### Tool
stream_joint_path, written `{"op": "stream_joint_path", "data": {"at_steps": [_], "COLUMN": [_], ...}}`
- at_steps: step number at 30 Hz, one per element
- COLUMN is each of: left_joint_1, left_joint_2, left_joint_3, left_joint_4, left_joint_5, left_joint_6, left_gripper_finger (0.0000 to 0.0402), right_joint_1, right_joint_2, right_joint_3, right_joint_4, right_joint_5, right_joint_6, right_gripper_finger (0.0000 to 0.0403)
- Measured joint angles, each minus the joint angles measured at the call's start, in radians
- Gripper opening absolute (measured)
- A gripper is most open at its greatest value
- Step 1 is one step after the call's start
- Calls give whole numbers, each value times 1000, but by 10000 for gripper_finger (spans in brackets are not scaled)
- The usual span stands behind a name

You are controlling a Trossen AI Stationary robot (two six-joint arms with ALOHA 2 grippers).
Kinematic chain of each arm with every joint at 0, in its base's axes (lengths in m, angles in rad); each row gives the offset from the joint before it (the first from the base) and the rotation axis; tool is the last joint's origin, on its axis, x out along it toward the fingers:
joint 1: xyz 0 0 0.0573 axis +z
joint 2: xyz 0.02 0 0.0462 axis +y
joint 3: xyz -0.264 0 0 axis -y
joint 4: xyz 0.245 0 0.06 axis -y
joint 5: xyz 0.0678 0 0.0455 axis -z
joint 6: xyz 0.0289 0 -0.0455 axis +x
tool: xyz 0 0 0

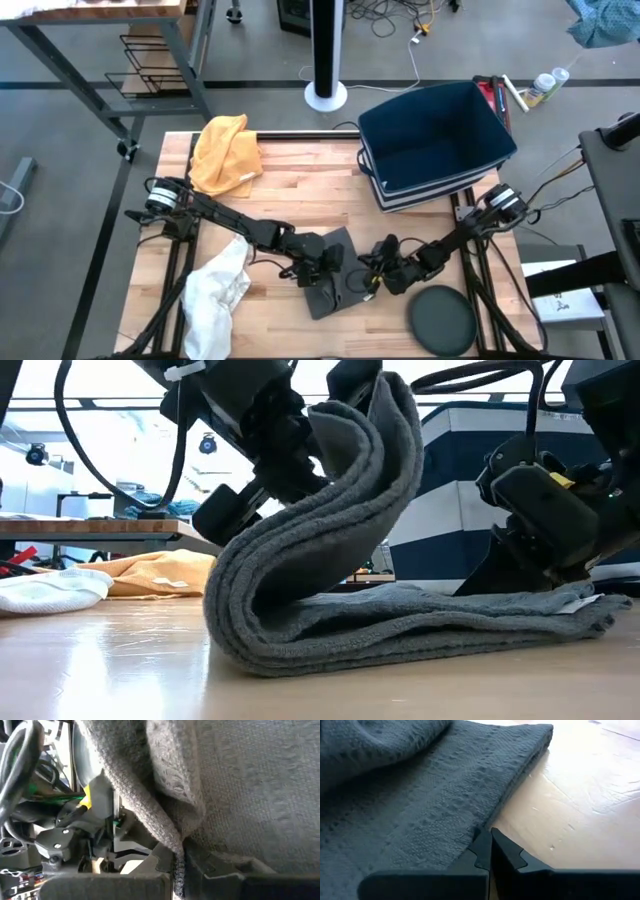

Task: Fold kitchen towel into neat rectangle
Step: Fold the gray towel

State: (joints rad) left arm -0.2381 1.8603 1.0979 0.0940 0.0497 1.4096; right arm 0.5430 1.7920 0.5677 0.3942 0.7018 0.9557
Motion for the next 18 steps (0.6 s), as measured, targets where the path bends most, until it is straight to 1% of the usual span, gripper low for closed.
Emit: {"op": "stream_joint_path", "data": {"at_steps": [4, 7, 12, 18], "left_joint_1": [1, 4, 24, 43], "left_joint_2": [0, 0, 2, 3], "left_joint_3": [2, 2, 2, 27], "left_joint_4": [3, 4, 29, 20], "left_joint_5": [17, 27, 66, 74], "left_joint_6": [0, 0, 1, 22], "left_gripper_finger": [6, 6, 6, 3], "right_joint_1": [0, 0, -2, -3], "right_joint_2": [-42, -50, -23, 4], "right_joint_3": [-4, -4, 8, 43], "right_joint_4": [-85, -114, -104, -106], "right_joint_5": [1, 6, -7, -23], "right_joint_6": [2, 25, 29, 1], "right_gripper_finger": [0, 0, 0, 0]}}
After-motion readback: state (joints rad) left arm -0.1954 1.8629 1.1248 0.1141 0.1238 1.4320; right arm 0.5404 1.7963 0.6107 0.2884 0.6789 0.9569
